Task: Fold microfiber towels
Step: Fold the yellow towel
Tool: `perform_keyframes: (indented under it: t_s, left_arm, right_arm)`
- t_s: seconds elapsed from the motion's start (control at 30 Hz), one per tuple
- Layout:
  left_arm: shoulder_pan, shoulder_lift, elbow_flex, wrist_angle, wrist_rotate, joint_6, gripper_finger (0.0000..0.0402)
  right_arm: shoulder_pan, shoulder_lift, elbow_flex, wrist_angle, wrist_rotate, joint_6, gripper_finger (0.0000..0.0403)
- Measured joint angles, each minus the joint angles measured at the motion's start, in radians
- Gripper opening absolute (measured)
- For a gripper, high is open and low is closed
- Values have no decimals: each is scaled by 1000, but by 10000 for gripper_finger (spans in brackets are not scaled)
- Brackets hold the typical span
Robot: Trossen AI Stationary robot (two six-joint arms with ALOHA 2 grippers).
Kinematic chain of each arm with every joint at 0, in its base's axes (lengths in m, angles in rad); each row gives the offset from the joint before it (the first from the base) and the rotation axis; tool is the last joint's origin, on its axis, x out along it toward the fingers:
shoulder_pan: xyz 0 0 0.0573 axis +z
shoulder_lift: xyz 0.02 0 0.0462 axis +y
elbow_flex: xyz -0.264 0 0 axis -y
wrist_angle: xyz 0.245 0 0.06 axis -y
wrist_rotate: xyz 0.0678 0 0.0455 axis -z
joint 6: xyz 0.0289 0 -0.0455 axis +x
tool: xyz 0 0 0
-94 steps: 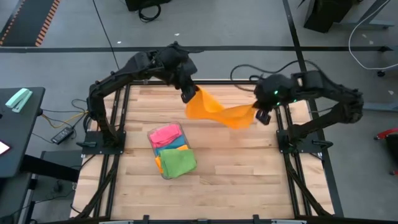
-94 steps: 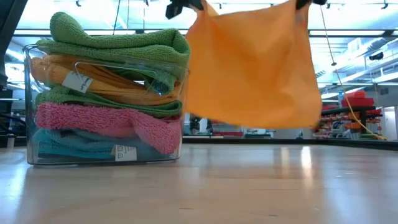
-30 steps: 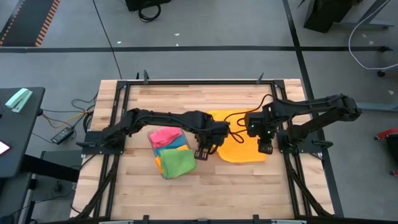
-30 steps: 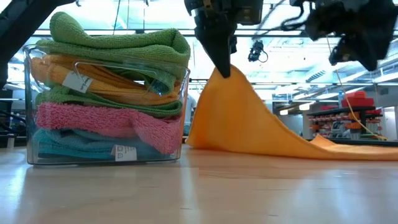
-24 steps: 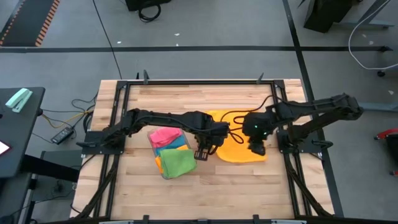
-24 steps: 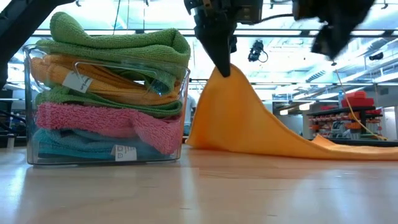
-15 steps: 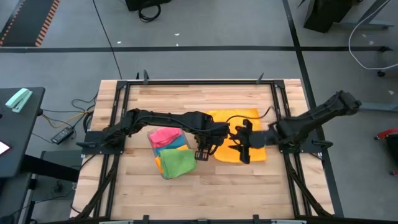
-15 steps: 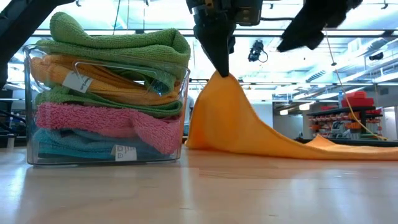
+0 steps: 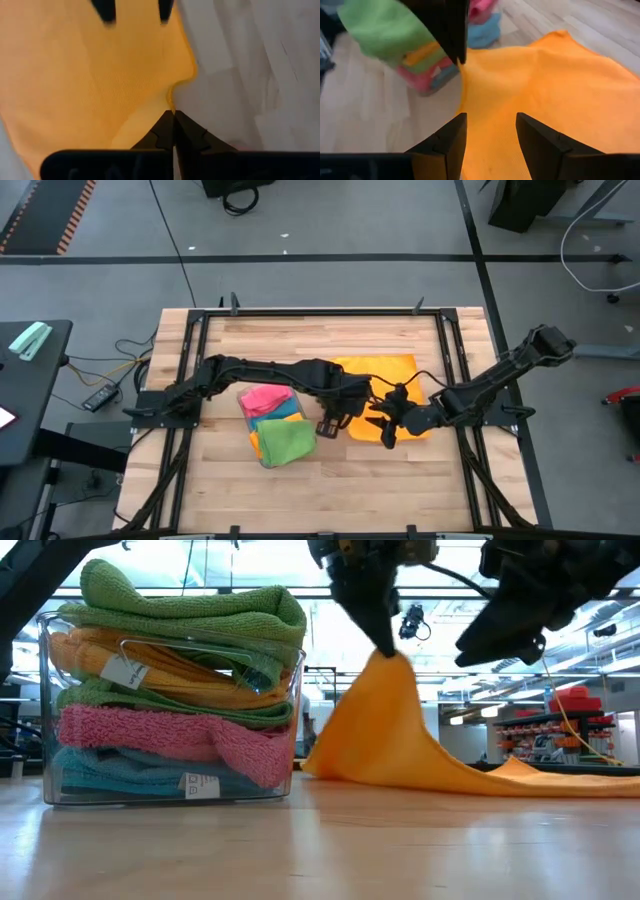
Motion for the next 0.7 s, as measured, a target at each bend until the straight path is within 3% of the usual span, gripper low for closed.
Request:
perform_keyframes:
  t_s: [0.2, 0.47, 0.7]
  left_arm:
    - [-23, 0, 0, 165, -3, 178, 16]
    - [-38, 0, 0, 295, -9, 462, 16]
    - [-31, 11, 2, 517, -7, 494, 16]
  right_arm:
    - [11, -51, 71, -233, -12, 37, 180]
    - [-8, -179, 316, -852, -31, 235, 180]
    - [-63, -261, 403, -1081, -141, 359, 180]
